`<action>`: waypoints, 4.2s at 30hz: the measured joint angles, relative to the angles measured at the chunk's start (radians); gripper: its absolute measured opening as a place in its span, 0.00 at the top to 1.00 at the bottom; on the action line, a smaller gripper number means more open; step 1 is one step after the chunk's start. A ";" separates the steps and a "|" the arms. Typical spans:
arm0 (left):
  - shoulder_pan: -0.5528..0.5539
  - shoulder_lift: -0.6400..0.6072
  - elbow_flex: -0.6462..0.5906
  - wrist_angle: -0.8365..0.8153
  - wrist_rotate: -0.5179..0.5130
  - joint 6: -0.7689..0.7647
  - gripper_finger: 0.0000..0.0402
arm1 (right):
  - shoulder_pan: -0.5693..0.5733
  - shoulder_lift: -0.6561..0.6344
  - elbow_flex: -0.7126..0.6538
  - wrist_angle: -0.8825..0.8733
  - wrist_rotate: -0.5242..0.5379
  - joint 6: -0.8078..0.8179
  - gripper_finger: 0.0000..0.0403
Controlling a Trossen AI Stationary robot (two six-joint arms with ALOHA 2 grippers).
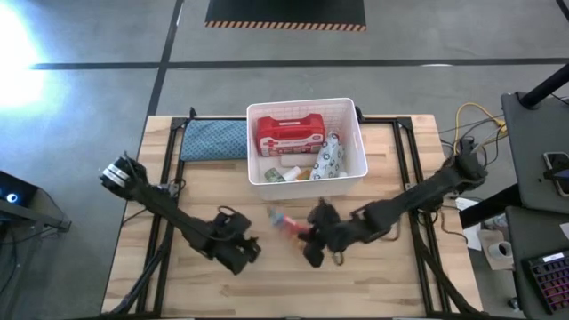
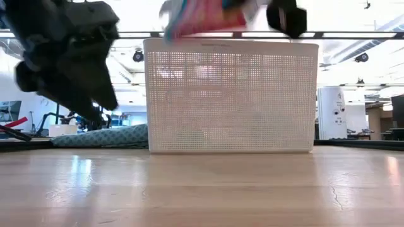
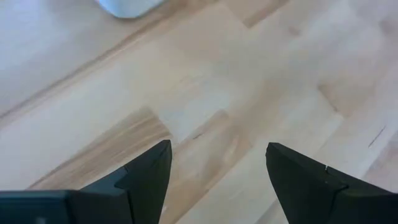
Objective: Pick & place medical supplies in basket/bin
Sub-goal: Put the red pill box into the bin, then return to Home Position
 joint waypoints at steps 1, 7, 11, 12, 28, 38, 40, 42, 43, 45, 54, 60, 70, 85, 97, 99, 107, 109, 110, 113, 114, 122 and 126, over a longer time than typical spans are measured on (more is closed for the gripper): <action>-0.011 -0.025 -0.020 0.003 -0.014 -0.028 0.40 | -0.002 -0.035 0.000 0.010 0.041 -0.008 0.97; -0.040 -0.135 -0.126 0.017 -0.052 -0.131 0.40 | -0.094 -0.243 0.000 -0.002 0.280 -0.083 0.97; -0.042 -0.181 -0.166 0.041 -0.064 -0.142 0.40 | -0.253 -0.331 0.000 -0.051 0.249 -0.069 0.97; -0.042 -0.186 -0.173 0.049 -0.064 -0.141 0.40 | -0.299 -0.343 0.000 -0.069 0.224 -0.057 0.97; -0.043 -0.196 -0.158 0.082 -0.097 -0.131 0.40 | -0.514 -0.246 -0.028 -0.387 -0.074 0.094 0.94; -0.043 -0.196 -0.157 0.087 -0.097 -0.130 0.40 | -0.501 -0.199 -0.028 -0.377 -0.055 0.156 0.58; -0.043 -0.196 -0.157 0.098 -0.097 -0.130 0.40 | -0.489 -0.209 -0.028 -0.349 -0.030 0.143 0.52; -0.043 -0.196 -0.157 0.109 -0.097 -0.130 0.40 | -0.471 -0.219 -0.022 -0.322 0.004 0.122 0.46; -0.043 -0.196 -0.157 0.111 -0.097 -0.130 0.40 | -0.460 -0.225 -0.016 -0.303 0.024 0.106 0.44; -0.043 -0.196 -0.157 0.111 -0.097 -0.130 0.40 | -0.437 -0.236 -0.004 -0.274 0.065 0.077 0.40; -0.043 -0.196 -0.157 0.201 -0.097 0.019 0.40 | -0.322 -0.290 0.076 -0.181 0.116 -0.242 0.34; -0.043 -0.218 -0.157 0.198 -0.076 0.097 0.40 | -0.258 -0.325 0.162 -0.222 0.107 -0.413 0.35; -0.040 -0.349 -0.157 0.314 -0.031 0.299 0.40 | -0.181 -0.361 0.275 -0.213 -0.116 -0.575 0.37; 0.031 -0.606 -0.449 1.100 0.221 0.803 0.40 | -0.090 -0.354 0.079 -0.109 -0.219 -0.396 0.36; 0.079 -0.577 -0.567 1.344 0.305 0.848 0.40 | -0.050 -0.388 -0.191 0.276 -0.307 -0.310 0.37; 0.132 -0.602 -0.567 1.325 0.389 0.851 0.40 | -0.060 -0.418 -0.202 0.267 -0.330 -0.311 0.36; 0.339 -0.771 -0.566 1.092 0.541 0.840 0.40 | -0.084 -0.594 -0.225 0.127 -0.297 -0.367 0.35; 0.349 -0.829 -0.566 1.025 0.545 0.840 0.40 | -0.084 -0.653 -0.259 0.109 -0.272 -0.368 0.36; 0.349 -0.862 -0.566 0.987 0.548 0.841 0.40 | -0.084 -0.682 -0.283 0.104 -0.261 -0.366 0.36; 0.343 -0.957 -0.567 0.883 0.549 0.843 0.40 | -0.084 -0.774 -0.374 0.108 -0.222 -0.344 0.37; 0.342 -0.993 -0.572 0.857 0.549 0.843 0.40 | -0.084 -0.803 -0.409 0.116 -0.217 -0.332 0.37; 0.346 -1.224 -0.655 0.779 0.505 0.870 0.40 | -0.084 -1.029 -0.664 0.293 -0.201 -0.319 0.36; 0.346 -1.332 -0.734 0.772 0.485 0.873 0.40 | -0.084 -1.138 -0.741 0.319 -0.201 -0.334 0.35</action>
